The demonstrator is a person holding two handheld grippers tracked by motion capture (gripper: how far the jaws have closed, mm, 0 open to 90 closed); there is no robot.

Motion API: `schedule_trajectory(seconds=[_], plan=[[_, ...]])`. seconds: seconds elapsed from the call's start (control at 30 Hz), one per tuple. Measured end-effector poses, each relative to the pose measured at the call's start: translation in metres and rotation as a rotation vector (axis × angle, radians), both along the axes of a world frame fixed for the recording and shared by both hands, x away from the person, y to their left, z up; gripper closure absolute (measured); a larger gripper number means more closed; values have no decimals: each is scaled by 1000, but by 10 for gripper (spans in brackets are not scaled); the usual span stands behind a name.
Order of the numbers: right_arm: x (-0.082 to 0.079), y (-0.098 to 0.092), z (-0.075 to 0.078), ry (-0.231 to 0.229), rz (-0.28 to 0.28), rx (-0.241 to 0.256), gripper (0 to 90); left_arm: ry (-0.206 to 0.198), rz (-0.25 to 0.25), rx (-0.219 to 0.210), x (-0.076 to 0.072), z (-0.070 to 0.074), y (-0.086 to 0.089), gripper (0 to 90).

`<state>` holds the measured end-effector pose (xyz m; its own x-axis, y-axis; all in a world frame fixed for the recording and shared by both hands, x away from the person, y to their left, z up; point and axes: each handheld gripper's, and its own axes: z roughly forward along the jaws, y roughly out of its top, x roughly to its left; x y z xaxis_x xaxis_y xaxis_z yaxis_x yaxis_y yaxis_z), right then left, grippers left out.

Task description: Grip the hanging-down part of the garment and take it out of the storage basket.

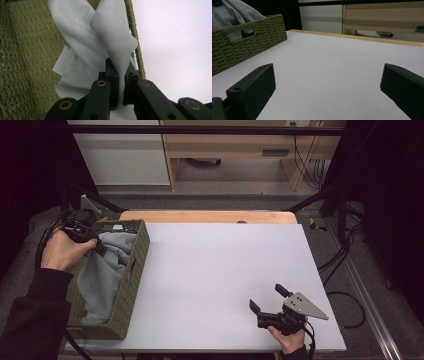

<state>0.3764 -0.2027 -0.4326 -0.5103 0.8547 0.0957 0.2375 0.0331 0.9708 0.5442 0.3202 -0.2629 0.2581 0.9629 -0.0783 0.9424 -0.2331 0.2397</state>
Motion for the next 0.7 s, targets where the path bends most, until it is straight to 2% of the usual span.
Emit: schedule_trajectory(seconds=[0.4, 0.7], plan=[[0, 0, 0, 3, 2, 1, 3, -4, -1, -2, -1, 2, 0, 848], [0, 0, 0, 15, 5, -4, 3, -21, -6, 3, -3, 14, 2, 850]])
